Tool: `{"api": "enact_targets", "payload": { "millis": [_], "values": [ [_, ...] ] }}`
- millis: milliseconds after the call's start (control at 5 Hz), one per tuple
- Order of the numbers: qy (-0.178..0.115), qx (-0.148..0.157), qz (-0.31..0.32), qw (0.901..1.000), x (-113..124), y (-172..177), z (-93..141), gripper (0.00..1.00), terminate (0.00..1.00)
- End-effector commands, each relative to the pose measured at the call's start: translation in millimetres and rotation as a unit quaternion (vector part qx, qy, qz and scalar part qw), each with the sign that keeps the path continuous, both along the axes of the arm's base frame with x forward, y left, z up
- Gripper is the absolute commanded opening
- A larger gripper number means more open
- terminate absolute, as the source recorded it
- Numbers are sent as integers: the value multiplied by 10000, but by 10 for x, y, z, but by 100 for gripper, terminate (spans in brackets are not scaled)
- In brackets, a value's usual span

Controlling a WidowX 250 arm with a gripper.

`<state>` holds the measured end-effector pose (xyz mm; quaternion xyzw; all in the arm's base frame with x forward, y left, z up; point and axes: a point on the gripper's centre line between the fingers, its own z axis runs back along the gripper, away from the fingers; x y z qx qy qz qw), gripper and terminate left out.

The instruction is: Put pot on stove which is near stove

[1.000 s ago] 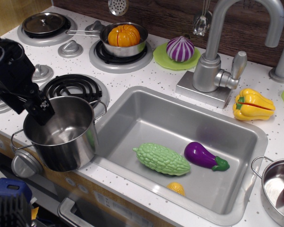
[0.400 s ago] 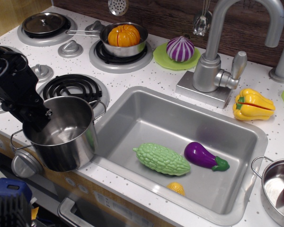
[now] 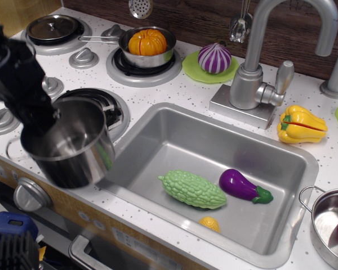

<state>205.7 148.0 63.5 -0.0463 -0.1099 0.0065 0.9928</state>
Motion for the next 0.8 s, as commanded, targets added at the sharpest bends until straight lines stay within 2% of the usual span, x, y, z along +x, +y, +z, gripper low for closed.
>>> {"api": "enact_targets", "payload": {
  "millis": [0, 600],
  "values": [
    [-240, 564, -245, 9978, 208, 263, 415, 0, 0],
    [-431, 742, -751, 9935, 482, 661, 192, 0, 0]
  ]
}}
